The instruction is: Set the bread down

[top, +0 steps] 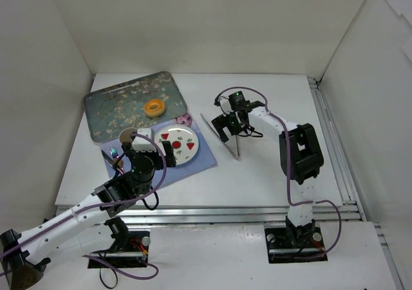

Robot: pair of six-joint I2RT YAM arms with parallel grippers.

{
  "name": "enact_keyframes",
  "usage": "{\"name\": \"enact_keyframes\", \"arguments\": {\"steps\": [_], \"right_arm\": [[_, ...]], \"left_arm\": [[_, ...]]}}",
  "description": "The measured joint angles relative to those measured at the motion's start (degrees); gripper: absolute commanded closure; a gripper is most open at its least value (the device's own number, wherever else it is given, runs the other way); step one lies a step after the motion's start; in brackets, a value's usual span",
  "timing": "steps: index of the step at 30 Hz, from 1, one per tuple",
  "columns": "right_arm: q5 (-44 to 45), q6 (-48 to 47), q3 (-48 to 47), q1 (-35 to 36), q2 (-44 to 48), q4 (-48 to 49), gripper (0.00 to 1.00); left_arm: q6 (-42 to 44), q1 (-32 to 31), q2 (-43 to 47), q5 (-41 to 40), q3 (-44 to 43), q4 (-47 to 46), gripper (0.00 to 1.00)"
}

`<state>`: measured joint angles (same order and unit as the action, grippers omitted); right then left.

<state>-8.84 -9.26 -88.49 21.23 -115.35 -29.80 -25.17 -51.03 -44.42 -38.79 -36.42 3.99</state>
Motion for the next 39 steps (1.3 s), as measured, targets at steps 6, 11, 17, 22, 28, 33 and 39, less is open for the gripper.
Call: {"name": "enact_keyframes", "arguments": {"steps": [6, 11, 17, 22, 28, 33, 39], "right_arm": [[0.24, 0.02, 0.0, 0.0, -0.57, 0.07, 0.02], [0.31, 0.04, 0.0, 0.0, -2.03, 0.04, 0.02], [0.7, 0.24, -0.02, -0.02, -3.78, 0.04, 0.02], [1.88, 0.74, -1.14, 0.24, -4.09, 0.02, 0.02], [5.66, 1.92, -3.08, 1.79, -5.55, 0.13, 0.02], [6.62, 2.4, -3.85, 2.8, -6.12, 0.42, 0.02], [6.84, 3.26, -3.93, 2.89, -6.23, 0.5, 0.06]], "left_arm": [[0.28, 0.0, 1.22, -0.02, 0.0, -0.02, 0.01], [0.48, 0.0, 1.31, 0.0, 0.0, -0.02, 0.01], [0.52, 0.0, 1.31, 0.0, 0.0, -0.02, 0.01], [0.55, 0.0, 1.07, 0.0, 0.0, -0.81, 0.01], [0.7, 0.0, 0.42, 0.0, 0.0, -1.31, 0.0], [0.72, 0.0, 0.42, 0.0, 0.0, -1.33, 0.01], [0.72, 0.0, 0.42, 0.0, 0.0, -1.36, 0.0]]}}
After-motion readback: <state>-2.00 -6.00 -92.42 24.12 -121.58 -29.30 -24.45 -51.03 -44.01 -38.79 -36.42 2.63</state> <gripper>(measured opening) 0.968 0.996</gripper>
